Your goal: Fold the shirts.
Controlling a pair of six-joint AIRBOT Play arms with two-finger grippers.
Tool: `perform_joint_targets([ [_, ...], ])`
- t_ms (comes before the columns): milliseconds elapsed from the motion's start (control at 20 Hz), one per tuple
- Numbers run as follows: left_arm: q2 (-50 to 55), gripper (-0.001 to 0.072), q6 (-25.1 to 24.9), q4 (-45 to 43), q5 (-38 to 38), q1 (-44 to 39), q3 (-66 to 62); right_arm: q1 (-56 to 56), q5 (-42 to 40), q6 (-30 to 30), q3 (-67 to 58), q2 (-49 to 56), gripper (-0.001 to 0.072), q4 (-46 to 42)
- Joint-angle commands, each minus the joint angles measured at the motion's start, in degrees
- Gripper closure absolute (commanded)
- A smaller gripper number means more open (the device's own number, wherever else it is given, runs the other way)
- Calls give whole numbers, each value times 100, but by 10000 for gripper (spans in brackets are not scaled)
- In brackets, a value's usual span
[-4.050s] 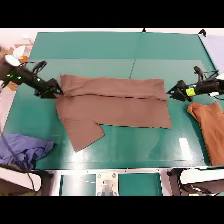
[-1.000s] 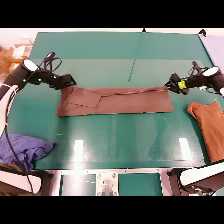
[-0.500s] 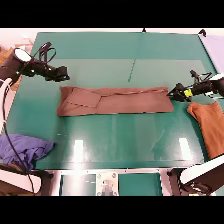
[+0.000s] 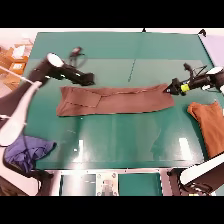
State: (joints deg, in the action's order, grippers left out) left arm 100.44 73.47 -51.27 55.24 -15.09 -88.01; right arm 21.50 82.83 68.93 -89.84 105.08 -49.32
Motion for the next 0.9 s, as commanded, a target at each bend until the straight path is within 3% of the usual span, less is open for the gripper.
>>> perform_joint_targets([
  [0,682,683,-2,201,-651,-990,-173,2,949,146,-433,-664,698,153],
  [150,1386,684,153,295,-621,-1574,-922,-39,1552,264,-664,-1386,697,807],
  [350,2107,683,459,363,-612,-1985,-2031,-264,1589,374,-881,-2065,697,968],
  [650,2498,683,450,518,-238,-2103,-2769,-577,1565,507,-927,-2225,697,1099],
  [750,2256,684,450,216,407,-1838,-2769,-658,1421,590,-922,-2227,697,1106],
  [850,1832,684,699,-1016,1421,-1447,-2769,-890,1268,684,-920,-2225,697,1255],
])
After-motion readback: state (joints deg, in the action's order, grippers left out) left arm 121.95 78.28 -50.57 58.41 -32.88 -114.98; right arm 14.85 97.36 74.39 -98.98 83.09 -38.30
